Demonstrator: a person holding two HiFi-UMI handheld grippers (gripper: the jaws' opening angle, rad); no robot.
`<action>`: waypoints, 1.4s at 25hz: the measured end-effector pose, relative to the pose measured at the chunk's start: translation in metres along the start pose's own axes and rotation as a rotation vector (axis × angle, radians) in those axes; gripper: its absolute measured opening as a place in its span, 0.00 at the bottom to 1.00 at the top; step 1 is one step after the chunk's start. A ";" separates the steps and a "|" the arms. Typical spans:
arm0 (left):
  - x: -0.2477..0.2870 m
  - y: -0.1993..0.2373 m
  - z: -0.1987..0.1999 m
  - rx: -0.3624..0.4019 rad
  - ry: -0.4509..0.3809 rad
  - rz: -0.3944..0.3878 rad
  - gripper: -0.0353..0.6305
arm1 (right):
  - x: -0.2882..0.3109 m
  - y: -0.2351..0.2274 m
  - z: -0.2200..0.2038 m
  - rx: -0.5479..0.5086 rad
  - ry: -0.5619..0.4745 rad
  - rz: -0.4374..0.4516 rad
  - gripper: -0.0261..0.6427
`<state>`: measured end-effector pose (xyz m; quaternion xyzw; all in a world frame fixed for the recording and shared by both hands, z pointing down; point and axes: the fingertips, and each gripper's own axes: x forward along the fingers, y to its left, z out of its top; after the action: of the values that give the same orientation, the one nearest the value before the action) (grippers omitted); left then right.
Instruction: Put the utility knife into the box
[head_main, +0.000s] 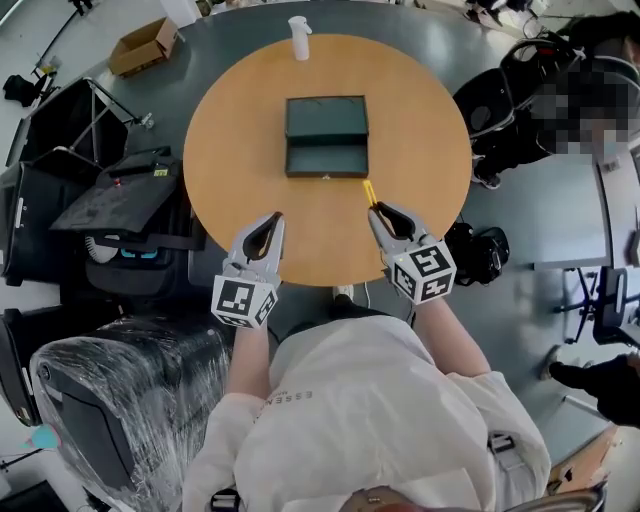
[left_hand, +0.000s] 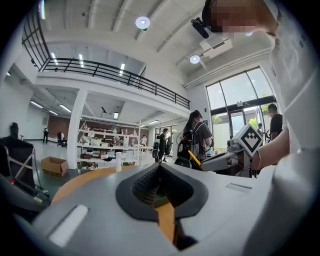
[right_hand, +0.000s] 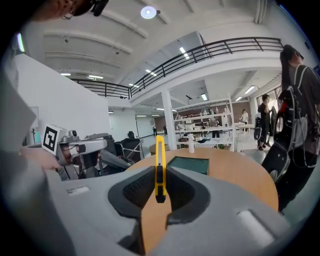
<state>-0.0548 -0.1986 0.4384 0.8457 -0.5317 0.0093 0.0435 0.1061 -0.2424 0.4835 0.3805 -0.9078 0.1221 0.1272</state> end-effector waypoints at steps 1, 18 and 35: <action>0.010 0.003 0.000 -0.006 0.000 0.002 0.08 | 0.006 -0.010 0.002 -0.002 0.006 -0.002 0.12; 0.105 0.051 -0.015 -0.076 0.046 -0.048 0.08 | 0.114 -0.043 -0.005 -0.034 0.173 0.054 0.12; 0.147 0.117 -0.060 -0.163 0.134 -0.073 0.08 | 0.261 -0.073 -0.127 -0.155 0.685 0.164 0.13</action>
<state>-0.0945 -0.3762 0.5150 0.8557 -0.4955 0.0209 0.1476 -0.0009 -0.4233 0.6961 0.2324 -0.8468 0.1829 0.4422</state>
